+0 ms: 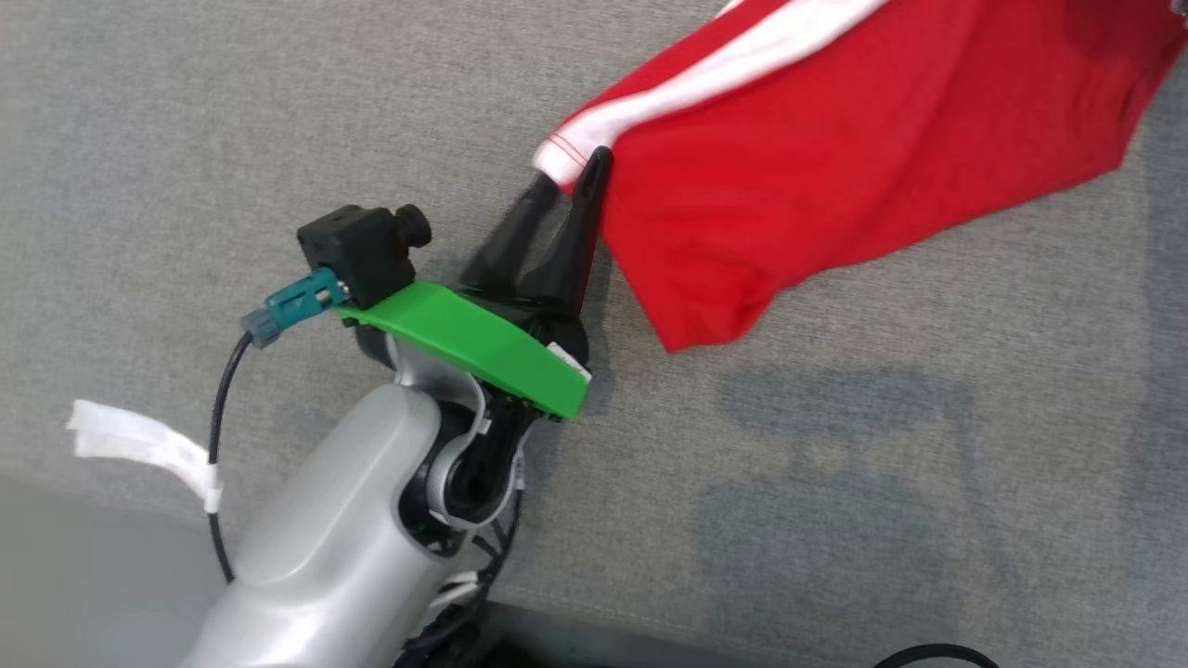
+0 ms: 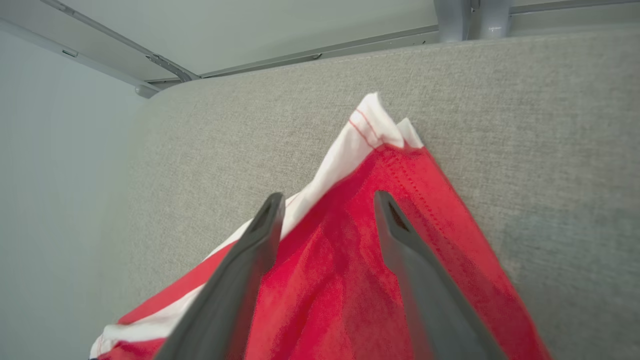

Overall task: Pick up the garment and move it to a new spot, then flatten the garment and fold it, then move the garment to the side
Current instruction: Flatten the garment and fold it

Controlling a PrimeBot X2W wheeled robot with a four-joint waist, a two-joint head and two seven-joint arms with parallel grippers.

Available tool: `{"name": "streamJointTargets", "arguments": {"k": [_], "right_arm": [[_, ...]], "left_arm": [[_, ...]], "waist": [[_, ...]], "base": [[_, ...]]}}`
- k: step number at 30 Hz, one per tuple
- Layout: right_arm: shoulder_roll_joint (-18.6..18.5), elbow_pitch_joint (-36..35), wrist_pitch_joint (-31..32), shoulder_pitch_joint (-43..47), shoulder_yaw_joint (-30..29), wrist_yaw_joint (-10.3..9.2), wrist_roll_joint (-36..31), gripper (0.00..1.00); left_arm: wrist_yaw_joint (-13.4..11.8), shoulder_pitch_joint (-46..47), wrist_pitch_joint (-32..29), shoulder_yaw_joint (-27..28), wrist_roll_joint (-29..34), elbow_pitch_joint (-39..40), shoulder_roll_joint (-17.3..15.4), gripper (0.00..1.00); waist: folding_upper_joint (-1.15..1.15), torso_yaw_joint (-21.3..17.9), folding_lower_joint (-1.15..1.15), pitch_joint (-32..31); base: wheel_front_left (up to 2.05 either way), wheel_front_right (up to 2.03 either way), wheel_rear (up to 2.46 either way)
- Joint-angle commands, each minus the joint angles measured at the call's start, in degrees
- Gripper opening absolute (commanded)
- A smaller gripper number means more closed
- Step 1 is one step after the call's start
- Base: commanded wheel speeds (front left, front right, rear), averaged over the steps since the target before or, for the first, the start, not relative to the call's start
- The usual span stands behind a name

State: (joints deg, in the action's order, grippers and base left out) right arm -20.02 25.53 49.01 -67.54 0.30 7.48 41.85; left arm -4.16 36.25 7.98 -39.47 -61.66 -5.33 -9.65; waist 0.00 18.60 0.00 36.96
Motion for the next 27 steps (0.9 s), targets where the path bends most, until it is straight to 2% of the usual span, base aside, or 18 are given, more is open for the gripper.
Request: {"name": "streamJointTargets", "arguments": {"k": [1,6,7,12,17,19,22,27], "right_arm": [[-0.7,-2.0,1.6,1.2,1.7,0.01,0.2,1.00],[-4.5,-9.7,8.6,4.7,7.8,0.01,4.1,1.00],[-4.5,-9.7,8.6,4.7,7.8,0.01,4.1,1.00],[-9.3,-15.3,9.6,8.2,9.8,0.01,3.5,1.00],[-12.5,-15.4,7.1,9.3,11.1,0.01,-0.1,1.00],[-13.7,-14.4,6.2,9.3,11.9,0.01,-1.8,1.00],[-15.0,-12.6,4.8,9.1,12.9,0.01,-3.6,1.00],[-16.9,-9.1,3.0,7.9,14.2,0.00,-5.7,1.00]], "left_arm": [[-1.3,0.7,0.6,0.3,1.8,0.0,-1.7,1.00],[-7.3,-3.3,1.8,-0.6,8.3,3.4,-7.9,1.00],[-7.3,-3.3,1.8,-0.6,8.3,3.4,-7.9,1.00],[-13.0,-9.3,4.1,0.2,12.6,11.9,-12.5,1.00],[-16.6,-13.3,6.7,2.2,17.9,17.3,-12.5,1.00],[-16.9,-14.1,7.0,2.8,20.3,17.6,-11.5,1.00],[-15.9,-15.3,7.3,4.2,23.2,17.2,-9.3,1.00],[-12.0,-18.3,7.2,7.6,26.4,15.4,-4.5,1.00]], "waist": [[0.00,-1.7,0.00,-0.6],[0.00,-5.0,0.00,-3.3],[0.00,-5.0,0.00,-3.3],[0.00,-5.9,0.00,-4.6],[0.00,-3.4,0.00,-2.7],[0.00,-1.9,0.00,-1.6],[0.00,0.2,0.00,-0.5],[0.00,2.9,0.00,0.5]], "base": [[0.00,0.00,0.00],[0.00,0.00,0.00],[0.00,0.00,0.00],[0.00,0.00,0.00],[0.00,0.00,0.00],[0.00,0.00,0.00],[0.00,0.00,0.00],[0.00,0.00,0.00]]}}
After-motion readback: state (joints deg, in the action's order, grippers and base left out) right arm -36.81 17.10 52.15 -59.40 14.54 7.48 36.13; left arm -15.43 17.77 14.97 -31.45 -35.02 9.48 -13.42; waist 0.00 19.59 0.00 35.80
